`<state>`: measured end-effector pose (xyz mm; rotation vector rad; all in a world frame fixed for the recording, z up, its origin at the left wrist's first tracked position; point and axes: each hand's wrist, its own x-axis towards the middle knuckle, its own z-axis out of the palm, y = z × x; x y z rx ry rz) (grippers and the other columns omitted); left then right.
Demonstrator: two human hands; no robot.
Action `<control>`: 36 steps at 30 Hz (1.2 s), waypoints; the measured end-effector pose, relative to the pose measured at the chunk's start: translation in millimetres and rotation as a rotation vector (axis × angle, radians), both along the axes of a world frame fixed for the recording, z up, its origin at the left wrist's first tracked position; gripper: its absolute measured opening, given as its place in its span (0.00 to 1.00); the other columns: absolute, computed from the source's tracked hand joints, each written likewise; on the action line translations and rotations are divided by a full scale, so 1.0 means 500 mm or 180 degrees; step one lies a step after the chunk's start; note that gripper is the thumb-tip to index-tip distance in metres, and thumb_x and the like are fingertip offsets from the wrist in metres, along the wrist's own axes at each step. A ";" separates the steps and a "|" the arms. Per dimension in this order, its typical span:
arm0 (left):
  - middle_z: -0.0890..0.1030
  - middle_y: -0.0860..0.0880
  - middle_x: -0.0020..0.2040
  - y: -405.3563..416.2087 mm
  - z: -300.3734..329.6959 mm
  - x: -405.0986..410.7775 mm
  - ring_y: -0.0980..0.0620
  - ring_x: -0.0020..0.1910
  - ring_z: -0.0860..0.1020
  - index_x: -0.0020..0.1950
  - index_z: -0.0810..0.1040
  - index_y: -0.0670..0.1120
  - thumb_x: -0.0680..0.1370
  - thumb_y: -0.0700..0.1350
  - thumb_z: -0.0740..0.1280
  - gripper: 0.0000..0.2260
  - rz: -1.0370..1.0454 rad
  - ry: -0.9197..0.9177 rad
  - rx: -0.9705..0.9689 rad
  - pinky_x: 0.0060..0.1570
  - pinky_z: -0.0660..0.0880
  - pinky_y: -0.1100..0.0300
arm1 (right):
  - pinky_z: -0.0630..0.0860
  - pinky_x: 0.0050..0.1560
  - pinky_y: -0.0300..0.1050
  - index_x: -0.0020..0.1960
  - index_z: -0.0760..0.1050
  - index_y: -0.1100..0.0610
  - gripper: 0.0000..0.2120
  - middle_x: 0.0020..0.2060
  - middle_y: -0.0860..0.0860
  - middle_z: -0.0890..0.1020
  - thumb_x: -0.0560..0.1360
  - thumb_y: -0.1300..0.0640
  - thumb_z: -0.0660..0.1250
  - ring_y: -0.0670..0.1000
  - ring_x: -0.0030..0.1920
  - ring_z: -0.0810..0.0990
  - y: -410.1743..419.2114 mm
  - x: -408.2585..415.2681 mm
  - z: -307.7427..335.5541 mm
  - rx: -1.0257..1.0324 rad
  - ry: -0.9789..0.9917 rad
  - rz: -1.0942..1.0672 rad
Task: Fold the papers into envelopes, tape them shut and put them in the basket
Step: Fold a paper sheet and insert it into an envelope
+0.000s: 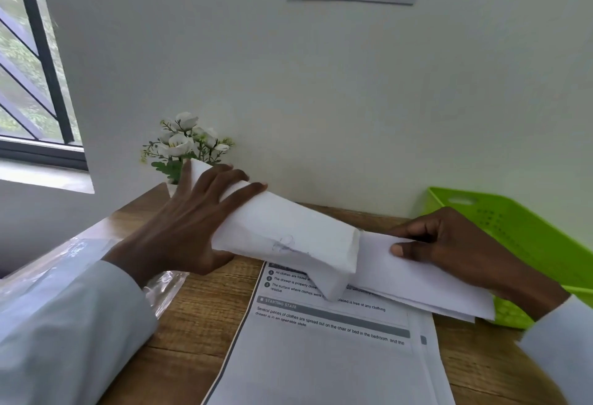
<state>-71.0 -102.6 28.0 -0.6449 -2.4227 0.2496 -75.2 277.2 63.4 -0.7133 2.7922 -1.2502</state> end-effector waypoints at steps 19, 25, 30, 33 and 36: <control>0.66 0.45 0.70 0.060 -0.016 0.002 0.44 0.69 0.65 0.80 0.53 0.55 0.65 0.69 0.66 0.48 -0.0318 0.0021 -0.0064 0.66 0.54 0.23 | 0.71 0.38 0.26 0.67 0.74 0.48 0.25 0.33 0.40 0.85 0.73 0.65 0.72 0.34 0.33 0.78 -0.062 -0.015 -0.025 -0.0379 0.0465 -0.0083; 0.66 0.43 0.70 0.029 -0.004 0.002 0.42 0.68 0.66 0.79 0.55 0.51 0.65 0.69 0.66 0.47 -0.0211 0.0024 0.0045 0.64 0.58 0.24 | 0.80 0.44 0.39 0.53 0.84 0.47 0.16 0.44 0.47 0.88 0.66 0.47 0.77 0.46 0.45 0.86 -0.002 -0.007 0.035 0.0152 -0.0242 -0.0004; 0.66 0.43 0.70 0.037 -0.007 0.002 0.42 0.69 0.65 0.79 0.55 0.52 0.65 0.69 0.66 0.47 -0.0296 0.0035 0.0068 0.66 0.55 0.24 | 0.79 0.34 0.38 0.42 0.85 0.58 0.07 0.38 0.56 0.87 0.67 0.57 0.78 0.51 0.36 0.85 -0.002 -0.007 0.032 -0.0098 -0.0336 -0.0073; 0.66 0.44 0.70 0.058 -0.014 0.002 0.43 0.69 0.65 0.80 0.52 0.54 0.68 0.71 0.63 0.45 -0.0393 0.0000 0.0092 0.68 0.53 0.25 | 0.81 0.36 0.39 0.42 0.85 0.61 0.07 0.38 0.61 0.87 0.66 0.61 0.78 0.51 0.36 0.84 -0.030 -0.004 0.014 -0.0633 -0.0393 -0.0029; 0.66 0.45 0.71 0.066 -0.014 0.003 0.43 0.69 0.66 0.80 0.52 0.55 0.69 0.72 0.60 0.44 -0.0417 -0.0021 0.0156 0.68 0.53 0.25 | 0.83 0.40 0.42 0.44 0.85 0.61 0.13 0.41 0.62 0.87 0.61 0.59 0.78 0.54 0.38 0.85 -0.040 0.001 0.010 -0.1011 -0.0459 0.0136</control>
